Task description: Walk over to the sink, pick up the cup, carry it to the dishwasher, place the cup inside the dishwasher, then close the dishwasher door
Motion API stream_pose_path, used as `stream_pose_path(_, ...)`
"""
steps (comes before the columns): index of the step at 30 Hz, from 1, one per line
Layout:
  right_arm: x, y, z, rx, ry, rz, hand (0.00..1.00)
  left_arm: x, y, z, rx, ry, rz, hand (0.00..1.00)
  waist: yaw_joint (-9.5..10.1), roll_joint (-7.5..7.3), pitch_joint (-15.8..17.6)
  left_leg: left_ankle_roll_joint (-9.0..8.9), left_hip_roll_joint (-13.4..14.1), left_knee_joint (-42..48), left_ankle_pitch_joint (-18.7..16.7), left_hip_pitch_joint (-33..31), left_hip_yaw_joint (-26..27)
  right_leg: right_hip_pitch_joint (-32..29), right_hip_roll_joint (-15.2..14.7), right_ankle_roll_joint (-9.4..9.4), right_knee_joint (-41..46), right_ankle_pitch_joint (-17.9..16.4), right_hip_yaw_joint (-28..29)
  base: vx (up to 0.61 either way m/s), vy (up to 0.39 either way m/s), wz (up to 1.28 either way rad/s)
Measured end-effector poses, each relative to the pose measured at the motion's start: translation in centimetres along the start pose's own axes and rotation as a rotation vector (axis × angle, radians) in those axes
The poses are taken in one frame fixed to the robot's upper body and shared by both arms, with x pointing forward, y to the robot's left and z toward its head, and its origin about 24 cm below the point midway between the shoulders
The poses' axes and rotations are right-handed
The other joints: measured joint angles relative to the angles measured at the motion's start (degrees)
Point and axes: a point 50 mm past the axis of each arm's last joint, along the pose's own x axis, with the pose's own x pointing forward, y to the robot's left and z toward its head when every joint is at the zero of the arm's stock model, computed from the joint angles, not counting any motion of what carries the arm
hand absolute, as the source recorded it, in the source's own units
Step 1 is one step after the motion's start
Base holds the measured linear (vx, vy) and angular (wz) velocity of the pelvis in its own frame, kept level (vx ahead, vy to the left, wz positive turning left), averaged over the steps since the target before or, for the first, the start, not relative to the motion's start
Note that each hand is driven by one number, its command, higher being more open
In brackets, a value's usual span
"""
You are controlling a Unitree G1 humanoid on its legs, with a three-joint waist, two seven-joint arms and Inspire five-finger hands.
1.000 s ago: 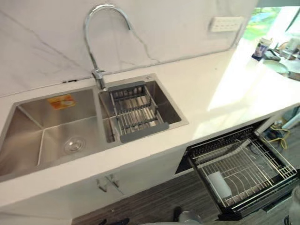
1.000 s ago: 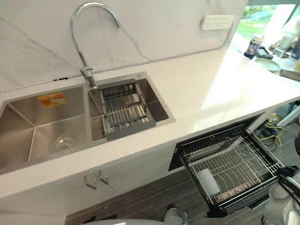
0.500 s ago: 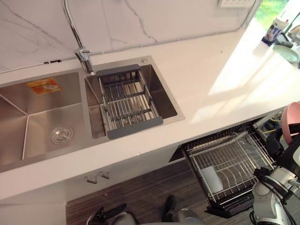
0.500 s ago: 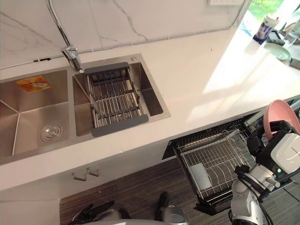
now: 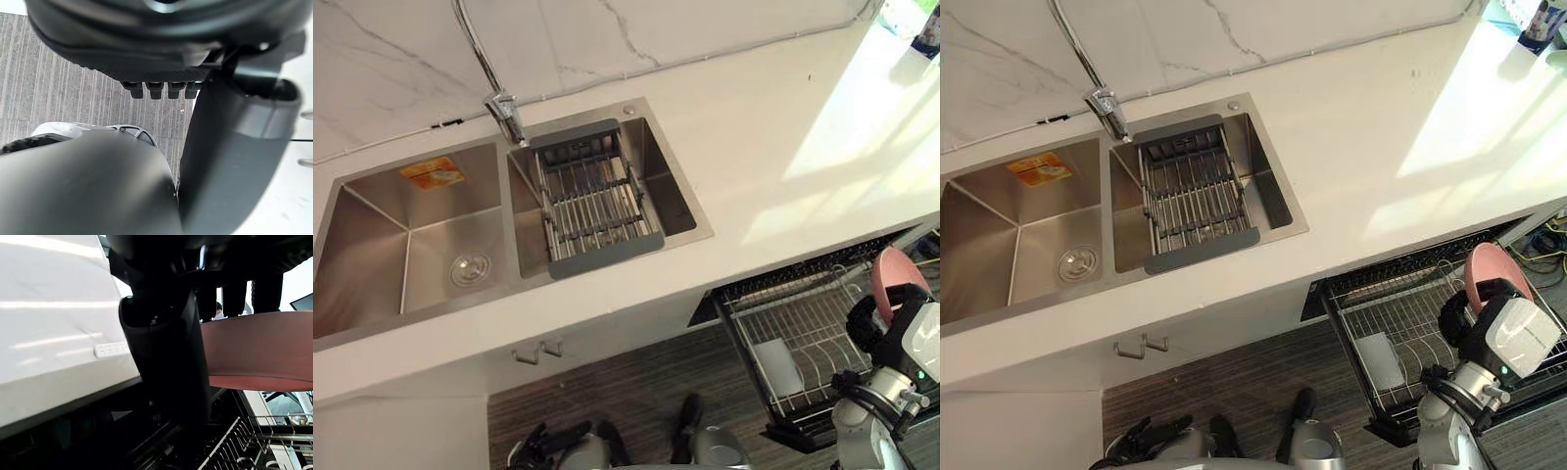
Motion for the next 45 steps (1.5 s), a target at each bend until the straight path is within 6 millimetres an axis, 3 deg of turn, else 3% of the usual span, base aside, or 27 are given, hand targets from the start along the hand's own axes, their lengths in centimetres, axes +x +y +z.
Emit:
stream_pose_path(10,-1.6,2.6,-1.4,-0.045,0.125,0.137,0.00,0.3,-1.0,0.8,0.049,-0.013,-0.036,1.00,0.16,2.04,1.83,-1.16,-2.27,-2.51,1.82,-1.77,-1.92,-3.71,-3.17,0.78,4.97,-1.25,-1.32,-0.04,0.044,0.11)
stream_pose_path(17,-0.7,4.8,-1.2,-0.094,0.162,0.260,0.00,0.4,-1.9,1.6,0.083,-0.046,-0.073,1.00,0.36,3.47,3.83,-2.23,-3.99,-3.03,3.75,-2.79,-5.37,-5.42,-5.82,0.81,8.79,-2.76,-2.64,0.00,0.004,0.15)
stream_pose_path(18,-0.1,4.9,-1.2,-0.083,0.181,0.256,1.00,0.4,-2.0,1.8,0.085,-0.052,-0.078,1.00,0.37,3.73,4.30,-2.10,-4.26,-3.09,4.26,-2.99,-5.71,-5.46,-6.14,1.01,8.92,-2.91,-2.95,-0.01,-0.008,0.16)
stream_pose_path(24,3.7,3.8,-2.1,0.129,0.450,0.129,1.00,0.5,-2.4,2.3,0.075,-0.056,-0.099,1.00,0.41,4.40,5.69,-1.80,-4.92,-3.86,5.35,-3.81,-6.77,-6.18,-6.93,1.11,9.47,-3.01,-3.83,-0.03,0.002,0.11)
stream_pose_path(30,3.8,3.1,-3.4,0.204,0.590,0.058,1.00,0.5,-2.6,2.2,0.068,-0.051,-0.117,1.00,0.36,4.73,5.80,-1.36,-5.17,-4.16,6.28,-3.87,-6.82,-6.45,-7.08,0.98,9.57,-3.12,-3.63,-0.01,0.000,0.00)
stream_pose_path(35,4.5,1.7,-3.9,0.450,0.678,-0.071,1.00,0.5,-2.6,2.2,0.069,-0.046,-0.118,1.00,0.08,4.79,5.78,-1.21,-5.23,-4.79,6.60,-3.35,-6.69,-6.87,-6.91,0.93,9.69,-3.12,-2.66,-0.01,-0.002,-0.10)
stream_pose_path(38,5.1,-0.2,-2.0,0.698,0.573,-0.118,1.00,0.5,-2.7,2.1,0.086,-0.037,-0.117,1.00,-0.22,4.60,5.90,-0.46,-5.05,-4.80,6.12,-2.25,-6.25,-6.92,-6.46,0.91,9.92,-3.11,-1.04,0.02,-0.009,-0.30)
stream_pose_path(39,5.3,-1.0,-1.1,0.762,0.499,-0.123,1.00,0.5,-2.8,2.0,0.090,-0.031,-0.119,1.00,-0.42,4.75,5.80,1.07,-4.55,-4.79,5.08,-1.73,-5.96,-6.97,-5.76,0.90,10.08,-3.11,-0.31,0.03,-0.012,-0.32)
stream_pose_path(41,5.5,-2.4,0.5,0.871,0.401,-0.137,1.00,0.5,-2.8,2.2,0.117,-0.034,-0.124,1.00,-0.89,4.82,5.75,1.96,-3.98,-4.70,3.34,-0.95,-4.69,-7.61,-5.17,0.64,11.32,-3.52,1.15,0.03,0.022,-0.42)
stream_pose_path(45,6.0,-6.5,3.1,0.981,0.156,-0.205,1.00,0.6,-2.7,2.2,0.127,-0.028,-0.127,1.00,-1.99,3.96,6.15,2.01,-3.33,-2.29,0.48,0.40,-0.38,-8.82,-4.72,0.62,13.58,-4.09,5.55,0.03,0.027,-0.53)
